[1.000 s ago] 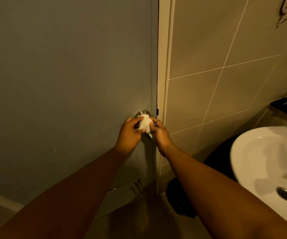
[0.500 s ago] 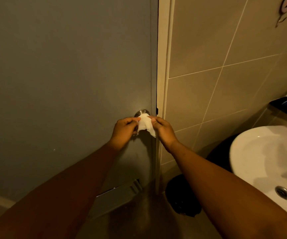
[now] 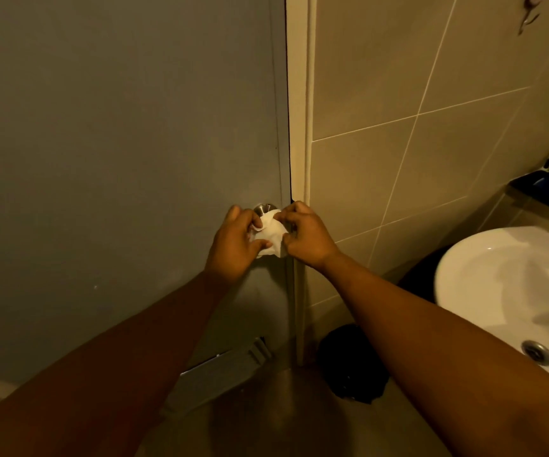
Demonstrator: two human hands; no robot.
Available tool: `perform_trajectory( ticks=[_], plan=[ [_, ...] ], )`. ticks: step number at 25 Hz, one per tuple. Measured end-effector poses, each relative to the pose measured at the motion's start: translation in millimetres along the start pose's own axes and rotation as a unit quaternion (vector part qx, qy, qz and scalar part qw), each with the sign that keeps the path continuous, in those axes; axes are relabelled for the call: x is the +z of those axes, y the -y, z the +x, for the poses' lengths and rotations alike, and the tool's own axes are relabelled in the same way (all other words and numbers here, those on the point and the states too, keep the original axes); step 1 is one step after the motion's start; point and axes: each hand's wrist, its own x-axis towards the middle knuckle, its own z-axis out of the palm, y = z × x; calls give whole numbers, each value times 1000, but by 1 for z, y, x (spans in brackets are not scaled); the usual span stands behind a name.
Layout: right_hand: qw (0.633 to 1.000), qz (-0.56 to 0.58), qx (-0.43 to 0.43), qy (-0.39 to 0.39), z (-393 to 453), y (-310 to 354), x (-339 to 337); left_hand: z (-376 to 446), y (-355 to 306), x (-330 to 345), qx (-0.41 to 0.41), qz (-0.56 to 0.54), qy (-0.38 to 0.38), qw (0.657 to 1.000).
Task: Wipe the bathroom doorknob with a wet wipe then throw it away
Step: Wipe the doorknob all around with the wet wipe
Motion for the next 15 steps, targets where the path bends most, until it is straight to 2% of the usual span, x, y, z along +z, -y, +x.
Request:
perform_trajectory(
  ticks=[4, 6, 10, 12, 15],
  plan=[
    [997, 57, 58, 11, -3, -8, 4, 5, -1, 2, 4, 26, 19, 999],
    [996, 68, 63, 11, -1, -6, 3, 6, -1, 4, -36, -17, 22, 999],
    [999, 18, -6, 43, 9, 3, 0, 7, 4, 6, -161, -129, 54, 977],
    [998, 39, 18, 44, 10, 1, 1, 5, 0, 8, -152, -120, 45, 980],
    [985, 126, 110, 45, 3, -11, 6, 5, -4, 8, -70, -81, 14, 994]
  ],
)
